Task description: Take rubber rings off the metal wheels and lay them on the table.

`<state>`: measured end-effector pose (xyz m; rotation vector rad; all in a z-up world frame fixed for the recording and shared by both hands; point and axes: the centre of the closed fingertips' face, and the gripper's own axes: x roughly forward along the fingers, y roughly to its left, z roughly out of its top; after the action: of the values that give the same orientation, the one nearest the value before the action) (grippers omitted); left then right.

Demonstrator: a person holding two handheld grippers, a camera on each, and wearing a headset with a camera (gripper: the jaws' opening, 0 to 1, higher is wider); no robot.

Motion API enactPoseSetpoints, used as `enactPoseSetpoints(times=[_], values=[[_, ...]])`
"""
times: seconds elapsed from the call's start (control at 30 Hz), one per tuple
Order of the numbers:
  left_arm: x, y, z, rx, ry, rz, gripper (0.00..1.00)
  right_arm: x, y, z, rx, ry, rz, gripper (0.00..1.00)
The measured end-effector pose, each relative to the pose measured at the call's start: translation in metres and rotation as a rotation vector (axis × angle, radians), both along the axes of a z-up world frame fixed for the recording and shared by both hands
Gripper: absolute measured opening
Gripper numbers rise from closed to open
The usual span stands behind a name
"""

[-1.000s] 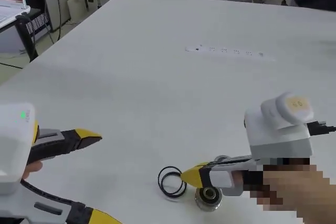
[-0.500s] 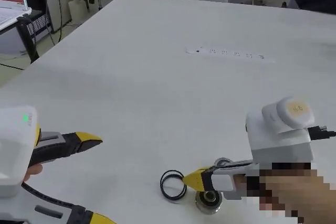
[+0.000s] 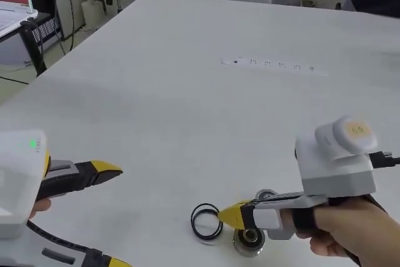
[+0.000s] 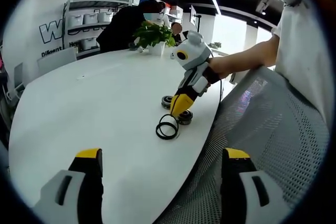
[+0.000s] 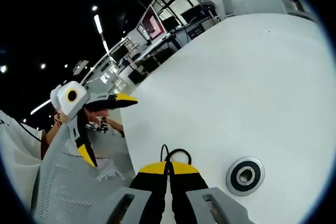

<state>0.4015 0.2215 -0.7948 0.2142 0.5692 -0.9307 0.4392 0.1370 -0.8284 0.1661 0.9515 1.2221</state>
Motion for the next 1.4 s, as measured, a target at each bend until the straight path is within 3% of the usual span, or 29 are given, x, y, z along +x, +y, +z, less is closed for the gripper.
enactPoseSetpoints(times=[0.47, 0.93, 1.17, 1.4], values=[[0.0007, -0.0001, -0.0003, -0.001, 0.002, 0.003, 0.93, 0.0021, -0.0036, -0.0053, -0.016, 0.005, -0.009, 0.00], [0.0013, 0.0005, -0.0005, -0.007, 0.006, 0.007, 0.93, 0.0060, -0.0040, -0.0090, -0.049, -0.039, -0.005, 0.00], [0.0017, 0.0010, -0.0012, -0.005, 0.006, 0.010, 0.93, 0.0067, -0.0003, 0.0008, -0.008, -0.026, -0.016, 0.00], [0.0018, 0.0011, -0.0008, -0.005, 0.005, 0.012, 0.93, 0.0029, 0.0002, -0.0016, -0.016, -0.020, 0.001, 0.00]])
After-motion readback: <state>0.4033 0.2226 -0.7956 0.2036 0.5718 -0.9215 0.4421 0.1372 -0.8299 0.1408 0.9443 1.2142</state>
